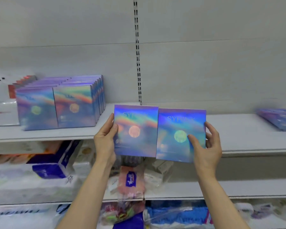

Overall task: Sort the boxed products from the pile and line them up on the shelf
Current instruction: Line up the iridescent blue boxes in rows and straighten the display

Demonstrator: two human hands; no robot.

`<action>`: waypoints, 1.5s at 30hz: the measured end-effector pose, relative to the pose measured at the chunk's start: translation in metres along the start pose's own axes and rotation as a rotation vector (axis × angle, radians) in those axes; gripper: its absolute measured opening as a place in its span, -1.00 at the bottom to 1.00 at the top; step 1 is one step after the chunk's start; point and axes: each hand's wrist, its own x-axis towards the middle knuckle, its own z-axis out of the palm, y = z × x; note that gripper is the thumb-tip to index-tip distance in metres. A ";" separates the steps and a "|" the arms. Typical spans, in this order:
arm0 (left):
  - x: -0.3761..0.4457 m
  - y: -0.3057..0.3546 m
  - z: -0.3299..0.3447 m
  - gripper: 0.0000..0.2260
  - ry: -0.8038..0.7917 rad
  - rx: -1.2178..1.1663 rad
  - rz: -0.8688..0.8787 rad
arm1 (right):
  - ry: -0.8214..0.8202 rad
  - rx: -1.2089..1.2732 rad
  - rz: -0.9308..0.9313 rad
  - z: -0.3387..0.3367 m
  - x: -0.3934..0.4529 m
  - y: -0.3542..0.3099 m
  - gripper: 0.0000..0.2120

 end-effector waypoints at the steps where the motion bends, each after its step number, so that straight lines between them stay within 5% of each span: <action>1: 0.001 0.005 -0.010 -0.61 0.005 0.000 -0.003 | -0.009 0.000 0.005 0.007 -0.009 -0.001 -0.44; 23: 0.032 0.092 -0.197 -0.66 0.291 -0.039 0.058 | -0.326 0.085 -0.015 0.175 -0.111 -0.023 -0.44; 40: 0.210 0.126 -0.300 -0.64 0.193 0.030 0.154 | -0.090 0.075 -0.004 0.290 -0.191 -0.012 -0.46; 43: 0.214 0.121 -0.294 -0.62 0.182 0.261 0.282 | -0.076 0.070 -0.025 0.307 -0.192 -0.012 -0.46; 45: 0.215 0.112 -0.295 -0.42 0.130 0.630 0.433 | -0.061 0.073 -0.044 0.321 -0.188 -0.016 -0.47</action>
